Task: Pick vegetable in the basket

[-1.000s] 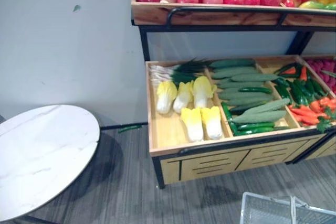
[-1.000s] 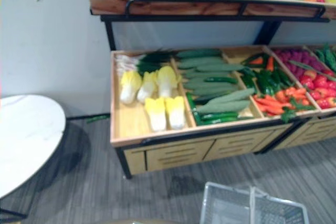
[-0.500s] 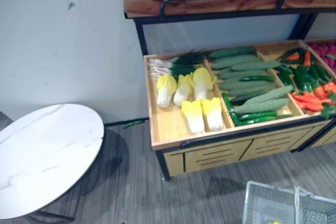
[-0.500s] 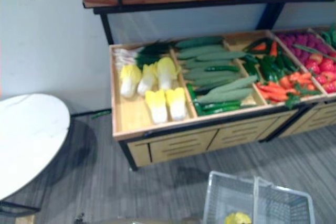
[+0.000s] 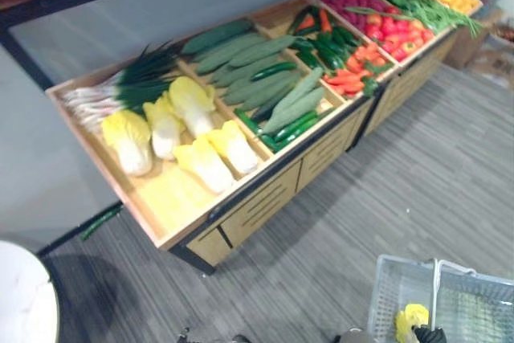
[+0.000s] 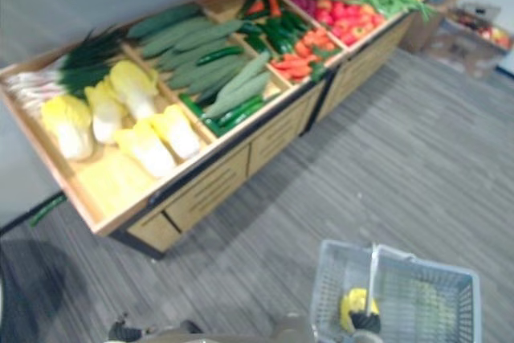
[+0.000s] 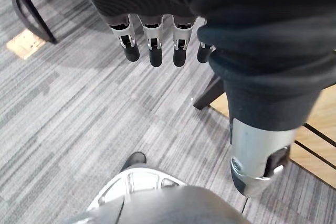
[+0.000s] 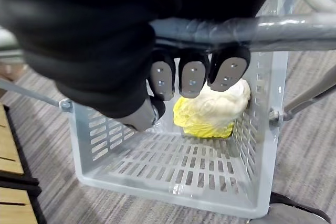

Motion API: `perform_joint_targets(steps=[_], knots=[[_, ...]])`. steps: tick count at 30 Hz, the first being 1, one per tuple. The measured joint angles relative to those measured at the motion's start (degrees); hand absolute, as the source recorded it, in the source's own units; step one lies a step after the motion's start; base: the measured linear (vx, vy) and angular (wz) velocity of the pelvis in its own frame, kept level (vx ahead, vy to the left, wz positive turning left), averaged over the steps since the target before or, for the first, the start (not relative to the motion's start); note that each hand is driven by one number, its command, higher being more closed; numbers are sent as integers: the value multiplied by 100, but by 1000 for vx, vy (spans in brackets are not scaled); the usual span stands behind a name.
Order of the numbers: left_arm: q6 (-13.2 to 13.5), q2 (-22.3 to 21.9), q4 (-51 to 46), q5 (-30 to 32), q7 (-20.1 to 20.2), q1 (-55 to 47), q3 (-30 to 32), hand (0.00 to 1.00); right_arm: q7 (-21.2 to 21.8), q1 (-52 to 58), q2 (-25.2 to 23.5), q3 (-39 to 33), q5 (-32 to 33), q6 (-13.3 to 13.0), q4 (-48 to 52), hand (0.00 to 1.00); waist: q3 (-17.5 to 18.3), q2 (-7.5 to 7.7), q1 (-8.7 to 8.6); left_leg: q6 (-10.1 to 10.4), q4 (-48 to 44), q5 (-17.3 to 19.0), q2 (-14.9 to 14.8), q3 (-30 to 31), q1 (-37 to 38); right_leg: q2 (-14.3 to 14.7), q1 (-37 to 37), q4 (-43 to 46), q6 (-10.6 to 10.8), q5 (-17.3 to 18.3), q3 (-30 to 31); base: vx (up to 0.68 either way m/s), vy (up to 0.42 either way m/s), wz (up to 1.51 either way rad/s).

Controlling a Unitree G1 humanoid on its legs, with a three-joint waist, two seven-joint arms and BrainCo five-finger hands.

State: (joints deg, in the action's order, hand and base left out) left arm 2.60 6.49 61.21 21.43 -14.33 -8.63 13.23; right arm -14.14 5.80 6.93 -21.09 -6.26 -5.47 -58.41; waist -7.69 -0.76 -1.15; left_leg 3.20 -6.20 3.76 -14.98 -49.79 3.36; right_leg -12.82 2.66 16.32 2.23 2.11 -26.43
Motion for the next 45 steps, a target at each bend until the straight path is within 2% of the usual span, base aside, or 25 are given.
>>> perform_joint_targets(steps=[4, 7, 9, 10, 11, 12, 13, 15, 16, 18, 19, 20, 22, 24, 25, 26, 30, 32, 35, 37, 38, 40, 42, 43, 45], knots=[[-3, -2, -4, 18, 2, 11, -229, 0, 37, -95, 5, 518, -72, 7, -35, 100, -7, 33, 19, 106, -70, -167, -113, -480, -21, 336, -117, -1049, 81, 22, 121, -79, -268, -67], [-3, -61, -19, 23, -12, 72, -298, 0, 42, -105, 17, 690, -119, 6, -30, 100, -11, -11, -18, 158, -398, -203, -405, -588, 1, 560, -272, -1343, 76, 19, 176, -97, -210, -29], [-2, -75, -18, 23, -24, 114, -383, 0, 49, 2, 26, 771, -106, -26, -2, 100, -23, -38, -43, 167, -1062, -209, -834, -577, -18, 754, -418, -1456, 49, 42, 227, -116, -169, -30], [-2, -77, -17, 18, -41, 120, -382, 0, 72, -2, 57, 835, -104, -45, 32, 100, -61, -74, -23, 190, -1714, -271, -1227, -494, -28, 870, -489, -1479, -108, 198, 369, -114, -132, -45], [-1, -77, -17, 14, -48, 116, -379, 0, 74, -1, 65, 855, -106, -46, 49, 100, -73, -72, -27, 191, -1845, -314, -1289, -437, -28, 882, -505, -1477, -120, 206, 402, -163, -181, -71], [5, -76, -18, 8, -87, 106, -372, 0, 85, 9, 123, 969, -107, -61, 119, 100, -132, -14, -15, 129, -2245, -570, -1436, -17, -81, 900, -528, -1394, -176, 241, 573, -89, -129, -79], [12, -80, -15, -7, -122, 100, -334, 0, 85, 3, 167, 1065, -104, -117, 164, 100, -140, -20, -15, -10, -2532, -931, -1418, 715, -216, 887, -517, -1292, -233, 278, 825, -89, -152, -95], [55, -178, -30, -53, -180, 84, -185, 0, 88, -23, 190, 1095, -101, -213, 238, 100, -146, -53, -7, -75, -2989, -1158, -1260, 1833, -570, 910, -489, -1242, -249, 288, 1273, 32, -82, -114], [61, -204, -26, -58, -249, 68, -146, 0, 92, -84, 205, 1090, -60, -233, 234, 100, -151, -47, 1, 121, -3104, -525, -748, 2622, -751, 891, -456, -1246, -257, 285, 1641, 75, -44, -120], [73, -223, -48, -59, -281, 44, -154, 0, 94, -138, 217, 1061, -36, -233, 196, 100, -154, -51, 25, 210, -2971, -16, -199, 3271, -848, 891, -411, -1249, -284, 266, 1945, 80, 0, -96], [66, -277, -80, -67, -305, 0, -151, 0, 98, -210, 231, 1061, -19, -232, 113, 100, -162, -65, 68, 337, -2549, 300, 313, 3840, -809, 915, -389, -1259, -296, 259, 2219, 90, 27, -111], [66, -299, -81, -100, -317, -48, -155, 0, 100, -231, 219, 1068, -16, -232, 109, 100, -175, -90, 110, 381, -2154, 421, 582, 4148, -778, 959, -378, -1278, -296, 259, 2374, 98, 63, -128], [64, -325, -78, -108, -318, -78, -164, 0, 101, -235, 205, 1068, -16, -232, 121, 100, -201, -146, 168, 353, -1142, 443, 803, 4657, -820, 1112, -327, -1308, -297, 258, 2686, 83, 125, -101], [66, -375, -77, -100, -318, -135, -163, 0, 94, -228, 243, 1057, -17, -238, 129, 100, -205, -235, 174, 371, -521, 414, 804, 4990, -803, 1193, -269, -1264, -287, 257, 2815, 87, 176, -71], [61, -456, -62, -99, -314, -151, -166, 0, 93, -228, 330, 1046, -23, -237, 122, 100, -201, -425, 201, 400, -266, 179, 688, 5085, -782, 1327, -222, -1198, -193, 259, 2965, 169, 241, -82], [59, -442, -60, -86, -303, -129, -164, 0, 100, -202, 310, 1058, -30, -236, 128, 100, -179, -428, 253, 293, -301, 237, 789, 4935, -780, 1242, -307, -1283, -55, 173, 3029, 190, 251, -65], [61, -355, -58, -39, -306, -21, -168, 0, 98, -198, 259, 1044, -48, -240, 115, 100, -211, -249, 280, 103, -171, 253, 1156, 4572, -534, 832, -360, -1363, 161, 231, 3204, 227, 252, -28], [63, -346, -52, -36, -299, -2, -174, 0, 100, -171, 255, 1052, -61, -236, 93, 100, -211, -237, 276, -13, -109, 332, 1279, 4506, -402, 709, -431, -1377, 260, 295, 3227, 207, 159, -17], [66, -326, -24, -38, -275, 0, -179, 0, 158, -253, 205, 1041, -55, -237, 73, 100, -213, -197, 295, -103, -103, 456, 1333, 4357, -287, 664, -415, -1309, 313, 329, 3320, 161, 93, -29], [66, -323, -2, -43, -266, -6, -181, 0, 236, -292, 195, 1006, -49, -238, 64, 100, -230, -168, 301, -168, -120, 621, 1342, 4221, -173, 650, -331, -1032, 464, 432, 3350, 132, 71, -45], [67, -321, 27, -45, -229, -6, -187, 0, 247, -384, 156, 867, -34, -249, 69, 100, -214, -207, 302, -230, -138, 712, 1329, 4084, -45, 669, -55, -361, 613, 576, 3380, 89, 73, -45], [73, -292, 24, -49, -194, -7, -239, 0, 253, -465, 64, 678, 8, -290, 117, 100, -235, -190, 299, -314, -154, 829, 1353, 3975, 139, 710, 452, 918, 678, 723, 3394, 67, 74, -34], [107, -161, 25, -66, -141, -31, -344, 0, 240, -467, -129, 359, 42, -432, 175, 100, -341, -83, 275, -517, -262, 1101, 1527, 3965, 537, 487, 1115, 2934, 801, 710, 3213, 76, 84, 3], [107, -155, 26, -75, -136, -40, -367, 0, 223, -454, -138, 352, 62, -461, 174, 100, -360, -20, 278, -575, -313, 1197, 1542, 3985, 621, 423, 1194, 3182, 761, 734, 3084, 98, 55, 22], [107, -143, 25, -101, -114, -45, -375, 0, 187, -495, -125, 355, 59, -466, 185, 100, -315, -43, 264, -585, -326, 1317, 1533, 4109, 791, 211, 1415, 3202, 585, 838, 2434, 173, 36, 28]])
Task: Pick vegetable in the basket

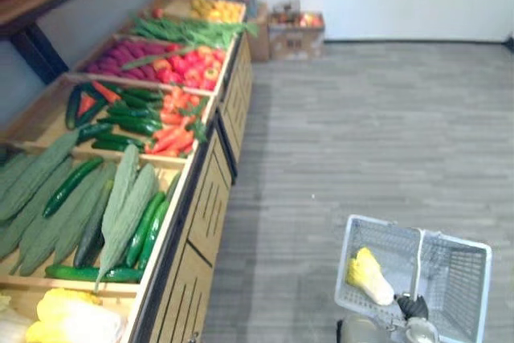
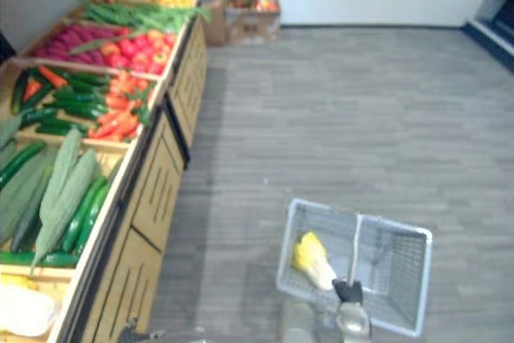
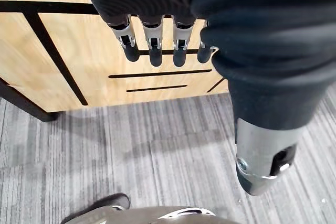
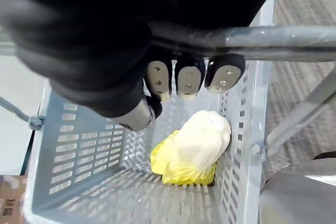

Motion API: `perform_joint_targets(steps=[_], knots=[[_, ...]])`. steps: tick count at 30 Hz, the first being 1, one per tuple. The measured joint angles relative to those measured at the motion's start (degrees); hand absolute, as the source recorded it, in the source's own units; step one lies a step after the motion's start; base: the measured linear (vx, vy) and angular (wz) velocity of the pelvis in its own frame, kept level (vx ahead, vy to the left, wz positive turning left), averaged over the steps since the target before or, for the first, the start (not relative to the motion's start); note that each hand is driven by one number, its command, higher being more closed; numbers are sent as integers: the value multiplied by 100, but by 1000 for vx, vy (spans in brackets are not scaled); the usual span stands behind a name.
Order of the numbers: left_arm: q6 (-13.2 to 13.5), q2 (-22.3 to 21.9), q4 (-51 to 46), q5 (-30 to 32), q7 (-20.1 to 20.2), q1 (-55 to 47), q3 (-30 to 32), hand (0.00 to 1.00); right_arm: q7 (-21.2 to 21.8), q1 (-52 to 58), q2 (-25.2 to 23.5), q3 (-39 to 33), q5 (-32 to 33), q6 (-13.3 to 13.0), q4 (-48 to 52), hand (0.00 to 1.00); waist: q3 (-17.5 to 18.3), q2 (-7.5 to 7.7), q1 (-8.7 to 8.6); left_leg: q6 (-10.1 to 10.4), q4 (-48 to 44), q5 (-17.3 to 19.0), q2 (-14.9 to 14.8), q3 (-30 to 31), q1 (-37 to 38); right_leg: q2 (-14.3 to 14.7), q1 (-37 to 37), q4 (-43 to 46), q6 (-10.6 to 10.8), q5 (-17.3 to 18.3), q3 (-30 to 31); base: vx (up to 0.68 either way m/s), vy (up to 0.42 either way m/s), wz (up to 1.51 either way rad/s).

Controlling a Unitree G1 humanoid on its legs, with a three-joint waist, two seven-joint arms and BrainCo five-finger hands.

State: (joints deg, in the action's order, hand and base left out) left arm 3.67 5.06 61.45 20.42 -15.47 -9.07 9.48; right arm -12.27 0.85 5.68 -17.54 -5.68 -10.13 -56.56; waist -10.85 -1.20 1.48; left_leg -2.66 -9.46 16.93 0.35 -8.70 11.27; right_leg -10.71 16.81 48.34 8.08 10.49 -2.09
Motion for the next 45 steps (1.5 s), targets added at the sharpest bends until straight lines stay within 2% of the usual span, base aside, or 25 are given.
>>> perform_joint_targets(steps=[3, 5, 8, 9, 10, 11, 13, 15, 17, 18, 20, 23, 26, 27, 28, 30, 33, 35, 36, 37, 38, 40, 41, 42, 45], knots=[[0, -55, -8, 0, 8, 111, -5, 0, -97, -174, 0, -27, 0, 70, -4, 100, -43, -56, -7, 82, 53, 15, -187, 192, 52, -83, 208, -1165, -51, -21, -664, 267, -51, 39], [-5, -141, -7, 4, 9, 139, -22, 0, -122, -281, -4, -225, 2, 160, -2, 100, -138, -217, -16, 338, 178, 75, -492, 332, 224, 20, 208, -2304, 18, -172, -760, 394, -166, 39], [-4, -108, -8, 7, 3, 210, -18, 0, -129, -275, -42, -240, 1, 213, 10, 100, -127, -104, -19, 630, 280, 137, -619, 481, 432, 8, 191, -3232, -13, -783, -614, 400, -239, 28], [-5, -83, 10, 13, 8, 237, -5, 0, -127, -298, -38, -244, -2, 218, 20, 100, -148, -53, -19, 737, 236, 197, -699, 552, 532, 4, 211, -3014, -94, -1357, -569, 542, -396, 27], [0, -159, -9, 24, 5, 303, -7, 0, -136, -360, 5, -270, -6, 220, 29, 100, -154, -185, -20, 859, 64, 125, -834, 654, 482, 63, 298, -2678, -205, -1093, -680, 542, -421, 16], [24, -184, -69, 57, -12, 312, -1, 0, -143, -395, 26, -300, -45, 221, 53, 100, -142, -188, -4, 1066, -375, -201, -846, 828, 286, 44, 396, -2246, -328, -709, -699, 441, -357, 5], [21, -251, -83, 52, -44, 305, 29, 0, -134, -390, 42, -297, -65, 238, 35, 100, -125, -217, -11, 1051, -969, -628, -857, 1015, 39, 50, 253, -2115, -449, -460, -813, 485, -352, 12], [18, -264, -79, -4, -45, 298, 59, 0, -122, -307, 56, -282, -98, 249, -66, 100, -116, -244, -39, 1146, -1836, -1414, -864, 1278, -333, 63, -165, -2228, -548, -197, -1024, 486, -317, 38], [19, -250, -86, -23, -41, 296, 177, 0, -121, -172, 68, -188, -97, 295, -68, 100, -162, -164, -74, 1203, -2951, -2591, -898, 1413, -839, 64, -723, -2485, -583, -6, -1222, 406, -255, 45], [25, -230, -97, -130, -33, 294, 189, 0, -129, -127, 82, -110, -104, 376, -135, 100, -167, -172, -27, 1159, -3997, -2215, -1050, 1241, -1350, 99, -1102, -2665, -676, 70, -1368, 360, -214, 29], [67, -224, -129, -181, -37, 294, 277, 0, -140, -58, 123, -34, -106, 447, -223, 100, -202, -111, 43, 990, -4551, -1622, -1121, 922, -1874, 104, -1683, -3044, -651, 126, -1571, 370, -185, 48], [80, -233, -205, -192, -53, 265, 375, 0, -153, 48, 121, -18, -105, 518, -266, 100, -226, -71, 95, 859, -4329, -1043, -1081, 392, -2702, 94, -2345, -3535, -581, 166, -2031, 273, -43, 61], [65, -210, -196, -173, -37, 168, 280, 0, -151, 104, 125, -14, -107, 527, -234, 100, -215, -92, 170, 728, -2240, -1171, -872, -811, -2846, 59, -2798, -3813, -286, 344, -2419, 243, 101, 45], [64, -218, -159, -144, -15, 87, 147, 0, -148, 147, 124, 10, -108, 526, -207, 100, -179, -165, 177, 726, -1181, -1647, -764, -1250, -2741, 144, -2953, -3870, -189, 459, -2520, 351, 187, 61], [53, -201, -78, -118, 34, 64, 114, 0, -141, 138, 74, 23, -112, 555, -201, 100, -133, -206, 195, -91, -560, -1675, -609, -1544, -2583, 217, -3150, -4030, -177, 534, -2567, 433, 217, 66], [-9, -60, -33, -28, 67, 48, 96, 0, -124, 33, 25, 221, -125, 577, -150, 100, -87, 93, 266, -5, -469, -1573, -377, -1586, -2659, 170, -3165, -4355, -247, 503, -2430, 300, 101, 31], [-121, -47, 19, 116, 97, -22, 271, 0, -87, -202, 156, 486, -379, 578, -147, 100, -82, 146, 402, -359, -797, -1180, -200, -1610, -2712, 46, -3332, -4559, -130, -1, -1992, 357, 154, 12], [-137, -79, 20, 114, 89, -107, 378, 0, -84, -192, 220, 616, -558, 553, -135, 100, 14, 182, 399, -332, -438, -1021, 118, -1536, -2370, -273, -3161, -3714, -102, -9, -1803, 396, 249, 33], [-140, -89, 15, 114, 87, -160, 374, 0, -84, -185, 234, 614, -564, 482, -142, 100, 58, 128, 388, -321, -136, -1011, 289, -1395, -2064, -528, -2722, -2406, 157, -151, -1659, 335, 219, 46], [-147, -85, 8, 114, 86, -176, 374, 0, -84, -173, 228, 613, -562, 450, -170, 100, 62, 130, 362, -320, -4, -1012, 370, -1297, -1896, -659, -2452, -1675, 429, -383, -1541, 404, 221, 88], [-176, -78, -36, 108, 81, -183, 354, 0, -84, -155, 185, 551, -553, 423, -331, 100, 90, 196, 329, -329, 251, -1015, 562, -922, -1483, -770, -1791, 160, 541, -1014, -1103, 341, 149, 89], [-178, -40, -132, 66, 72, -177, 254, 0, -79, -106, 97, 139, -401, 355, -307, 100, 108, 195, 294, -376, 431, -1006, 692, -416, -1033, -685, -1211, 1660, 458, -958, -1012, 366, 85, 121], [-181, -43, -167, 40, 71, -176, 238, 0, -103, -104, 84, -71, -287, 352, -285, 100, 115, 188, 255, -417, 450, -1028, 720, -203, -887, -615, -1053, 1940, 354, -893, -1022, 468, 13, 199], [-173, -50, -294, -13, 61, -164, 223, 0, -104, -67, 119, -469, -277, 315, -270, 100, 142, 185, 172, -414, 578, -1022, 788, 444, -515, -511, -669, 2143, -15, -661, -1135, 389, -26, 187], [-174, -140, -315, -21, 53, -22, 424, 0, -150, -11, 128, -1252, -59, 320, -268, 100, 174, 278, 130, -375, 629, -960, 830, 1471, -67, -810, -320, 1112, -15, -325, -1417, 357, -83, 196]])
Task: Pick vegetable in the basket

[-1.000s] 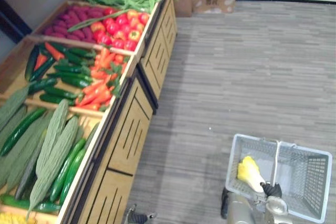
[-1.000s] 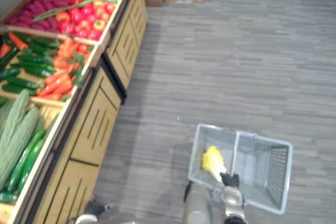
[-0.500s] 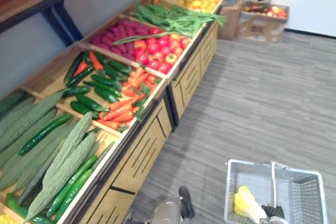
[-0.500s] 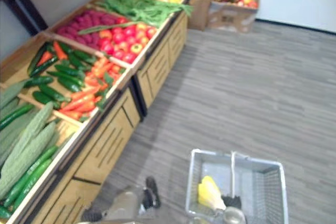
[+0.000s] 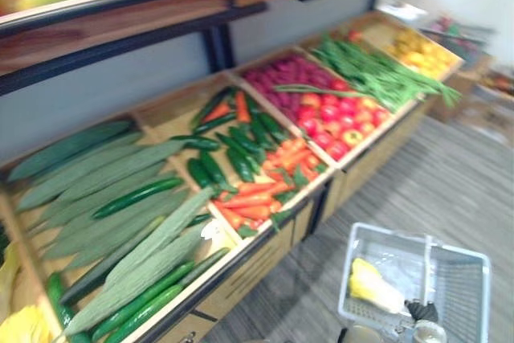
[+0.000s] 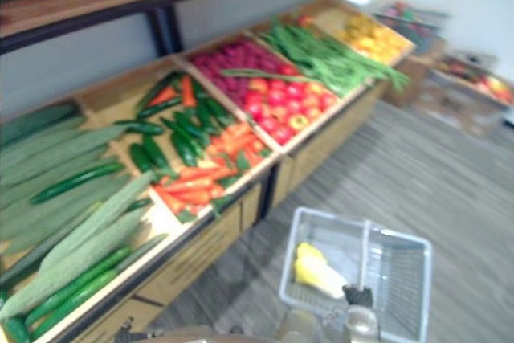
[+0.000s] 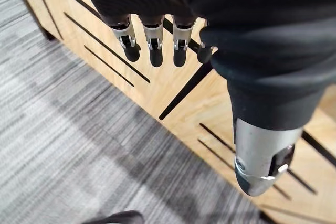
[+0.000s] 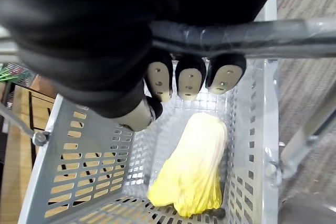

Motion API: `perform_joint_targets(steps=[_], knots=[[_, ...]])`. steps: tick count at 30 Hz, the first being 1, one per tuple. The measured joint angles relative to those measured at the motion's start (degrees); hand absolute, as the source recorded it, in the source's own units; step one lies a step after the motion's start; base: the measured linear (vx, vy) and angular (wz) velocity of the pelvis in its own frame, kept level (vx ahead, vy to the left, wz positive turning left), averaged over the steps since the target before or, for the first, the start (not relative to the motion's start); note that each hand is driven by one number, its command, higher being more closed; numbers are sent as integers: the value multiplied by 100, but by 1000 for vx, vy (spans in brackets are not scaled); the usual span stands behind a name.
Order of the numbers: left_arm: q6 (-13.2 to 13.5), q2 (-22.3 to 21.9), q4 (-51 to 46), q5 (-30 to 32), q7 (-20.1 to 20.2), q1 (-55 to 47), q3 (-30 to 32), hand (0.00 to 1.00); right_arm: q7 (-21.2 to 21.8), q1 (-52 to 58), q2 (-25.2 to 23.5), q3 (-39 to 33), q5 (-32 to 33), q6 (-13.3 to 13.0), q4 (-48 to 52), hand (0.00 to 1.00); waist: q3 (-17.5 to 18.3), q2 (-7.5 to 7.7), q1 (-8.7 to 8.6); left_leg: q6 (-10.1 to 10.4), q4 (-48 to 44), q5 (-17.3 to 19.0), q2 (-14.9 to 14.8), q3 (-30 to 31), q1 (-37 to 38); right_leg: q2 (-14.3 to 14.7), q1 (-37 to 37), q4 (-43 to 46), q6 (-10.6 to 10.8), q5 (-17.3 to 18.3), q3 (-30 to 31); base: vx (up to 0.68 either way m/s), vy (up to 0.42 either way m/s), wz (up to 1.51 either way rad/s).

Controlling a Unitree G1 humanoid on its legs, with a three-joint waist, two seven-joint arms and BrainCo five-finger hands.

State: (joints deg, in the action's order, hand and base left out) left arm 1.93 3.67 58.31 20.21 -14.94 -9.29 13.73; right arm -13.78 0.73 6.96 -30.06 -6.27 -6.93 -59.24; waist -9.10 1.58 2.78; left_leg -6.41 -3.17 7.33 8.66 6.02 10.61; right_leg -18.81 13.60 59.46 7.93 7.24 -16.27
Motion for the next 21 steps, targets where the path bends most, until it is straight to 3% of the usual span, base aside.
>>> perform_joint_targets(steps=[2, 4, 6, 7, 8, 9, 10, 11, 12, 14, 17, 18, 21], knots=[[-1, -42, -4, -102, -14, 2, 134, 0, -7, 36, -7, -186, 51, 39, -7, 100, 33, -25, 56, 39, -56, 83, -48, 328, 85, -40, 129, -521, -3, 0, 101, 346, -142, 144], [4, -112, -32, -205, -30, 4, 299, 0, -13, 117, -63, -623, 208, 133, -17, 100, 40, -39, 110, 272, -314, 259, -248, 462, 130, 64, -26, -2142, -62, -13, 473, 338, -197, 148], [6, -206, -93, -212, -33, -2, 495, 0, -45, 164, -122, -946, 302, 229, -23, 100, 77, -50, 173, 387, -652, 561, -451, 659, 59, 133, -171, -3242, -60, -77, 1097, 319, -276, 126], [6, -266, -129, -222, -44, -5, 644, 0, -64, 212, -151, -1047, 441, 315, -29, 100, 136, -78, 206, 478, -1047, 903, -566, 896, -159, 158, -200, -3673, -132, -269, 1438, 291, -407, 101], [9, -272, -149, -272, -48, -28, 742, 0, -67, 215, -223, -1155, 469, 361, -32, 100, 154, -8, 249, 616, -1220, 1067, -634, 950, -209, 140, -239, -3882, -36, -430, 1662, 391, -681, 124], [6, -218, -186, -341, -58, -182, 939, 0, -67, 270, -440, -1281, 510, 392, -33, 100, 299, 228, 222, 917, -1358, 1261, -782, 1037, -251, 40, -416, -4209, 312, -809, 1503, 332, -655, 90], [5, -180, -179, -357, -64, -220, 991, 0, -65, 306, -502, -1291, 510, 402, -40, 100, 359, 303, 219, 1011, -1357, 1320, -857, 1031, -254, 31, -481, -4253, 515, -678, 1351, 264, -596, 71], [-4, -191, -147, -373, -65, -238, 1067, 0, -64, 305, -497, -1313, 510, 425, -72, 100, 427, 270, 236, 1114, -1345, 1386, -1032, 1035, -251, 100, -559, -4258, 635, -338, 1195, 143, -369, 32], [-14, -328, -56, -381, -84, -231, 1168, 0, -64, 249, -411, -1397, 508, 444, -83, 100, 463, 18, 219, 1178, -1314, 1388, -1400, 1034, -263, 394, -567, -4196, 499, -255, 992, 209, -554, 38], [3, -499, 74, -420, -91, -225, 1288, 0, -71, 206, -285, -1653, 507, 448, -122, 100, 580, -256, 173, 1484, -1136, 864, -1820, 1019, -457, 715, -471, -4002, 99, -8, 604, 238, -628, 46], [2, -474, 187, -434, -90, -220, 1340, 0, -79, 123, -245, -1692, 516, 491, -272, 100, 577, -244, 12, 1433, -1082, -23, -1965, 600, -698, 703, -635, -4158, -97, 86, 205, 132, -477, 67], [0, -448, 288, -436, -88, -209, 1333, 0, -94, 96, -225, -1686, 517, 496, -358, 100, 574, -246, -105, 1379, -1080, -293, -2088, -60, -761, 736, -756, -4305, -182, 58, 27, 74, -363, 60], [-14, -394, 348, -437, -81, -207, 1253, 0, -112, 64, -251, -1597, 525, 501, -504, 100, 573, -246, -132, 1296, -846, -490, -2345, -1669, -692, 929, -991, -4670, -370, -25, -225, -26, -239, 37]])
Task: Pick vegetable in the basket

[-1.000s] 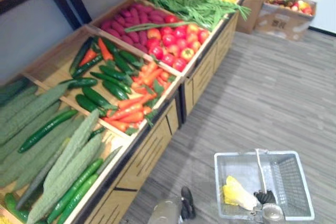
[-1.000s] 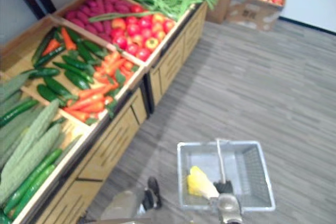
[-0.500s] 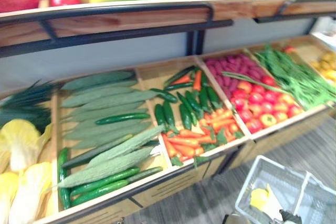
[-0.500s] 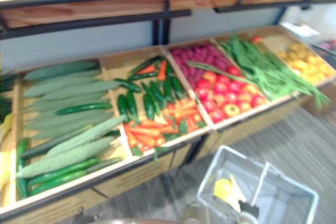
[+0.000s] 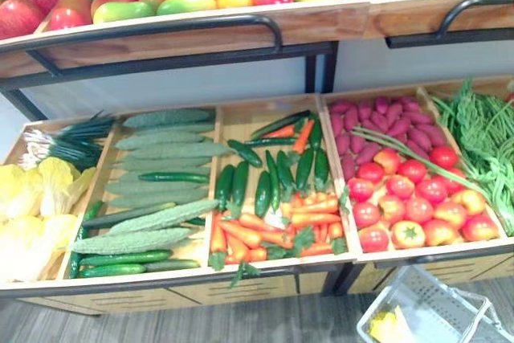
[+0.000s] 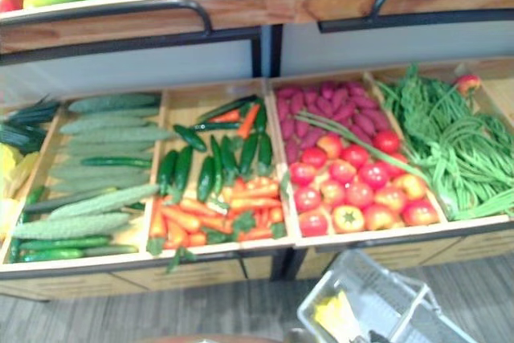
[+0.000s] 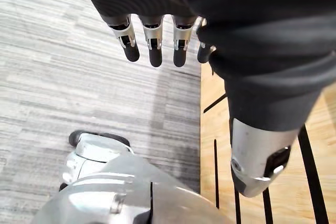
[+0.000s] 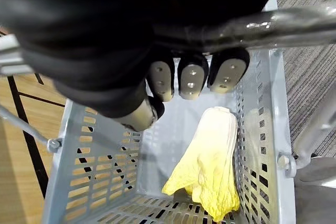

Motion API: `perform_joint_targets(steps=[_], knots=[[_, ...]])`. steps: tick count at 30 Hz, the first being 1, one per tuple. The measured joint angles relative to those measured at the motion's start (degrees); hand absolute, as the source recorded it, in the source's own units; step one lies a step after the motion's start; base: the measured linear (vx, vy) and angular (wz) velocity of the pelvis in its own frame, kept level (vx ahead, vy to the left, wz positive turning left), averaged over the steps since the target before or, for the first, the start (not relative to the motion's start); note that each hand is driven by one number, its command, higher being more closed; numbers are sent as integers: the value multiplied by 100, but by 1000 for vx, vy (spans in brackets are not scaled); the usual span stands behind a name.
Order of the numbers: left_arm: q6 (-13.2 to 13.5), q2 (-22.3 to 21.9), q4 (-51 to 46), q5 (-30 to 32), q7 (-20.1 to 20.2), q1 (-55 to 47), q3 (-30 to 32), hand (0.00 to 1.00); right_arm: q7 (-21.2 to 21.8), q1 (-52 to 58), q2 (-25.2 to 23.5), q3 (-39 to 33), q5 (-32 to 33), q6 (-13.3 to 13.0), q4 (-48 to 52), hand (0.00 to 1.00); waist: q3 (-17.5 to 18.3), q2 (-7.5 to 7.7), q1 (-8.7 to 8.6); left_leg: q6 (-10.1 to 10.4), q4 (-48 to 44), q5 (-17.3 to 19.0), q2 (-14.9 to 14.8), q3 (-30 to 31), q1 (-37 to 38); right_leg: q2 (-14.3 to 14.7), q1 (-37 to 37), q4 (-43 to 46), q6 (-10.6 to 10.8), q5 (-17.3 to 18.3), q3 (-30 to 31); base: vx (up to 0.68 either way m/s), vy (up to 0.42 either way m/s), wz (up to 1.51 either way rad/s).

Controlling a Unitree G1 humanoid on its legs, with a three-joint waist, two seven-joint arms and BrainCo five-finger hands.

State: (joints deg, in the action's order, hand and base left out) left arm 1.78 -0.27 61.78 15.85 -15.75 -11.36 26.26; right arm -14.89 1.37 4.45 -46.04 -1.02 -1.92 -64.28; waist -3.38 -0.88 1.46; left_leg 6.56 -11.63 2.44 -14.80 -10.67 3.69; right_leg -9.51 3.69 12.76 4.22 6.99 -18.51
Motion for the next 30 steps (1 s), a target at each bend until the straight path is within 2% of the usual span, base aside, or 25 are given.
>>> perform_joint_targets(steps=[2, 4, 6, 7, 9, 10, 12, 15, 20, 21, 24, 27, 30], knots=[[-8, 30, 47, 1, 20, 16, -16, 0, -1, 51, 8, 167, 2, -1, -28, 100, -5, 12, -49, 16, 343, -112, -19, -294, 118, 67, -46, -139, -9, -20, -67, -74, -72, 36], [-105, 34, 98, 6, 19, 39, 74, 0, -1, 125, 23, 354, -2, -7, 49, 100, -14, -4, -129, 40, 1057, -202, 20, -356, 245, 166, -121, -612, 103, -313, -268, -115, 71, 39], [-118, 47, 83, 10, 8, 75, 133, 0, 1, 151, 15, 371, -2, -16, 56, 100, -42, -15, -148, 45, 1187, -197, 129, -380, 236, 138, -201, -823, 167, -488, -323, -98, 117, 27], [-118, 35, 64, 10, -6, 98, 199, 0, 1, 194, 16, 370, -2, -16, 94, 100, -87, 38, -150, 112, 1238, -133, 183, -407, 221, 110, -259, -966, 201, -595, -321, -97, 115, 28], [-119, 21, -21, 9, -12, 102, 291, 0, 1, 240, 8, 379, -4, -17, 163, 100, -68, -76, -150, 211, 1259, 74, 198, -424, 182, 118, -338, -1144, 238, -751, -351, -71, 112, 15], [-124, 57, -152, 8, -31, 110, 403, 0, 15, 267, -55, 397, -7, -23, 236, 100, -86, -6, -152, 185, 1227, 94, 302, -432, 148, 67, -403, -1336, 260, -887, -293, -77, 156, 5], [-119, 78, -434, 0, -148, 88, 637, 0, 33, 369, -108, 408, -7, -29, 343, 100, -103, 16, -147, 110, 1238, 142, 425, -445, 153, -34, -482, -1498, 296, -1026, -281, -56, 128, 5], [-97, 98, -975, -26, -425, 90, 1020, 0, 47, 567, -138, 428, -5, -100, 592, 100, -72, 10, -141, 91, 1234, 203, 527, -462, 157, -121, -515, -1568, 336, -1073, -244, -2, 59, -1], [78, -31, -2557, -225, -1383, 24, 1282, 0, 47, 749, -183, 442, -6, -227, 772, 100, -48, -46, -122, 136, 1248, 205, 504, -454, 194, -78, -525, -1576, 354, -1089, -242, 65, 9, 0], [134, -138, -3318, -214, -1690, -33, 1174, 0, 43, 766, -201, 453, -5, -250, 772, 100, -42, -58, -112, 137, 1269, 206, 494, -442, 234, -65, -564, -1576, 354, -1089, -266, 87, 7, 4], [275, -299, -4665, -62, -2040, -184, 673, 0, 34, 795, -217, 602, 2, -274, 757, 100, -30, -25, -81, 140, 1258, 206, 492, -427, 246, -69, -613, -1576, 351, -1087, -288, 60, 13, 7], [326, -392, -5705, 340, -2136, -190, 58, 0, 30, 814, -238, 704, 1, -352, 722, 100, -12, 23, 30, 140, 1247, 206, 492, -431, 245, -76, -614, -1563, 352, -1086, -290, 0, 0, 0], [428, -340, -6511, 760, -2149, -247, -524, 0, 6, 828, -258, 895, 111, -354, 705, 100, 1, 109, 39, 148, 1231, 214, 467, -446, 251, -66, -622, -1546, 354, -1084, -291, -11, -2, -1]])
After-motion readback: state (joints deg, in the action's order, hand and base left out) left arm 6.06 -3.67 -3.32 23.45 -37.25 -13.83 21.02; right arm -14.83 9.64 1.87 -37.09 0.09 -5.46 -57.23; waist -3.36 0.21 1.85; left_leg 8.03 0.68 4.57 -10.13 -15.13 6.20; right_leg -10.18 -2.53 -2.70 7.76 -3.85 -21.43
